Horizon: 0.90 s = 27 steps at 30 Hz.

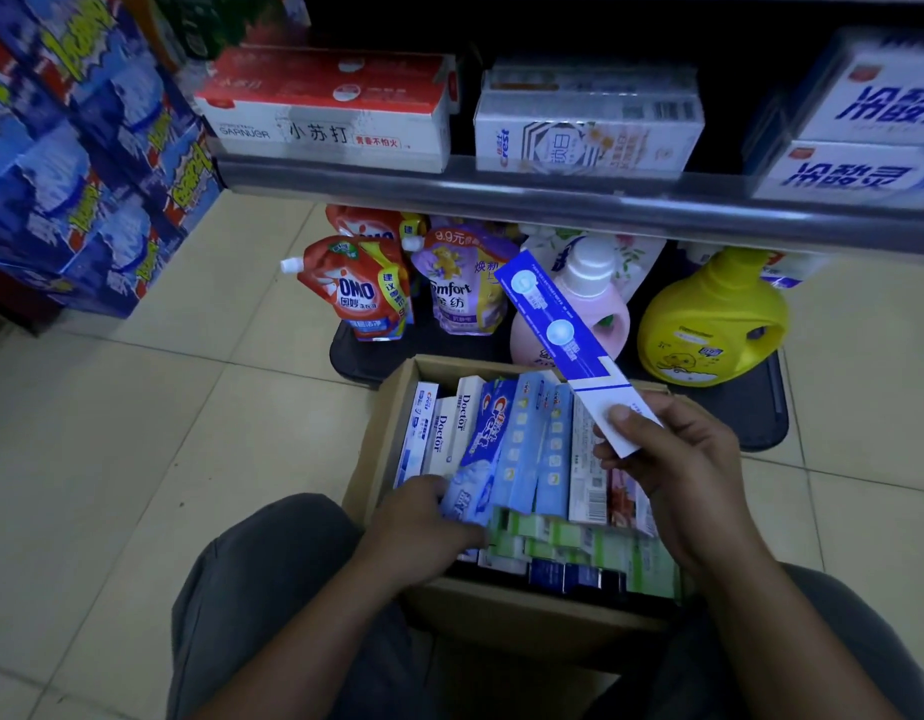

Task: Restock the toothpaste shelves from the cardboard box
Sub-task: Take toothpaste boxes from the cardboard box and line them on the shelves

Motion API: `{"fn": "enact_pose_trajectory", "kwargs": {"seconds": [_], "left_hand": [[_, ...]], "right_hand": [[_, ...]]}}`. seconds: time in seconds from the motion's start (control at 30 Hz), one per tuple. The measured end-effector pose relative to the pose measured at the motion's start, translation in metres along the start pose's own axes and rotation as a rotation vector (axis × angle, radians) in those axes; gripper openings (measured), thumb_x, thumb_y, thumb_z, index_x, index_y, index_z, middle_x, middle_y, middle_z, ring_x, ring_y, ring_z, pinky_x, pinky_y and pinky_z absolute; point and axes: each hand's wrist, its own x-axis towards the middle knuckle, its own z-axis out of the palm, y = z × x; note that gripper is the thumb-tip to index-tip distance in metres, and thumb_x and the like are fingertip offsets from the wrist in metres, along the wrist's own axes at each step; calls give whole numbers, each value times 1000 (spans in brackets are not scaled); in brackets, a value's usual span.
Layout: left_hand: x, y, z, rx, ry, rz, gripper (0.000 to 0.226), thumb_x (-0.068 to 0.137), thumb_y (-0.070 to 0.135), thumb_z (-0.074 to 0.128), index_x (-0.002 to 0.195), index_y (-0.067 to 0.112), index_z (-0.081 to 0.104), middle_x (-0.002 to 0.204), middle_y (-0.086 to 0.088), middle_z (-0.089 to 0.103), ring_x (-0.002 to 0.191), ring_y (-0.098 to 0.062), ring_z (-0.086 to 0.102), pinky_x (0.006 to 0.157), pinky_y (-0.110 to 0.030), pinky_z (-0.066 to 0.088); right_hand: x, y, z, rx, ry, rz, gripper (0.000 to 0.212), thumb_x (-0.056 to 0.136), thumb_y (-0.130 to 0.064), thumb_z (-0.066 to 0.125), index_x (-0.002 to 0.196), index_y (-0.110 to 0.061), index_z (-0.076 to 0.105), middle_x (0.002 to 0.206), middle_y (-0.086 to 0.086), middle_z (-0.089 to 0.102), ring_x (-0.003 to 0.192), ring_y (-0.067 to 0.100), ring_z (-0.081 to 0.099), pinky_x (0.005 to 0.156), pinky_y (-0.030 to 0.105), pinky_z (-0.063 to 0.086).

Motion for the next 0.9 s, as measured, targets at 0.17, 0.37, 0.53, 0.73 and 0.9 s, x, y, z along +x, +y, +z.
{"fn": "enact_pose_trajectory", "kwargs": {"seconds": [0.17,0.37,0.53,0.73,0.9], "left_hand": [[-18,-13,-27,-162,287,116,22,80,43,85,87,26,73,82,17,75,70,-1,70,56,-15,49],[-30,1,-52,-409,630,315,16,80,26,87,91,27,76,86,9,78,79,-8,74,66,-20,57],[-29,30,-79,-456,759,523,25,87,13,80,100,31,67,96,14,75,84,-1,70,69,-9,52],[-28,104,-105,-679,746,758,40,76,-1,47,96,33,56,81,19,63,67,3,59,55,-13,48],[-44,184,-102,-959,425,667,24,64,12,44,78,21,62,65,5,54,53,-13,50,49,-25,45]], "right_hand": [[1,1,-4,-9,-10,-12,19,73,-16,74,92,-12,78,86,6,76,67,17,67,58,25,55],[5,1,-12,9,-29,-8,33,72,-17,77,103,-8,78,101,14,77,90,24,73,71,30,58],[8,-22,-22,33,-18,-21,31,73,-13,76,103,-8,78,100,16,76,86,24,71,69,32,56],[10,-90,-27,119,84,-162,32,67,-8,75,100,-8,76,96,15,76,76,24,72,62,29,59],[0,-149,-23,-77,113,-545,34,66,-5,83,98,-16,76,93,8,79,79,18,75,67,27,60]]}}
